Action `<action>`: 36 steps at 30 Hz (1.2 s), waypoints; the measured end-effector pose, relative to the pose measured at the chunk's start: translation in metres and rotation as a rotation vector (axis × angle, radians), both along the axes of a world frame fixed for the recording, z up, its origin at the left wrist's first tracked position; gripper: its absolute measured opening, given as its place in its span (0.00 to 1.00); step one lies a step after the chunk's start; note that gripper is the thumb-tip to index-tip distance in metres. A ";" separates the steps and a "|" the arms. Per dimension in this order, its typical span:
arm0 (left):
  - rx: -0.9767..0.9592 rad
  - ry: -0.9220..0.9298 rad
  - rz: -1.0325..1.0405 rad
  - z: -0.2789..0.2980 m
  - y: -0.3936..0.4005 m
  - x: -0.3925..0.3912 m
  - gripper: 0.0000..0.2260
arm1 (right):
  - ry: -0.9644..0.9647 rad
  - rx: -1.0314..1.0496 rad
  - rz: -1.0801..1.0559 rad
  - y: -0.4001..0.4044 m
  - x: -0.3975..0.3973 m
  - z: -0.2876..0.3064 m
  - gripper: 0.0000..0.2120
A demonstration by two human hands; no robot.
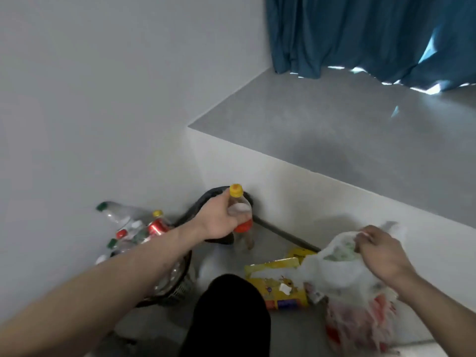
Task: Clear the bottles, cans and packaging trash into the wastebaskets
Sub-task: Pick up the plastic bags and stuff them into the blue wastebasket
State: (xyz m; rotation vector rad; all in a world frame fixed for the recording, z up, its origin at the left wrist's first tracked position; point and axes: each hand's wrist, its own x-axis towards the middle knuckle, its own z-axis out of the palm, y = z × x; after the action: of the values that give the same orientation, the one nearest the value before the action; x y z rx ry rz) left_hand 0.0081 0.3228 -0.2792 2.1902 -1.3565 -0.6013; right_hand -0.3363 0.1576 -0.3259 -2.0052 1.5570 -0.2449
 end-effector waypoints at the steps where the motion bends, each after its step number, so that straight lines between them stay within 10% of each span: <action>1: -0.025 0.013 0.052 0.013 0.022 0.010 0.13 | -0.017 -0.028 0.020 0.003 0.013 0.013 0.12; 19: -0.236 0.240 0.995 0.055 0.289 0.186 0.23 | -0.208 -0.055 0.227 0.084 0.227 0.098 0.08; 36: -0.155 0.436 1.094 -0.060 0.235 0.175 0.27 | -0.223 0.043 0.178 0.092 0.279 0.079 0.09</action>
State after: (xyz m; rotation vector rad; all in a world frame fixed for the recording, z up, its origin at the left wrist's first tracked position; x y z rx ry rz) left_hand 0.1832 0.5582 -0.3396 2.0960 0.0883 -0.4507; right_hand -0.0569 0.2492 -0.2464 -1.9934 1.2289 -0.3483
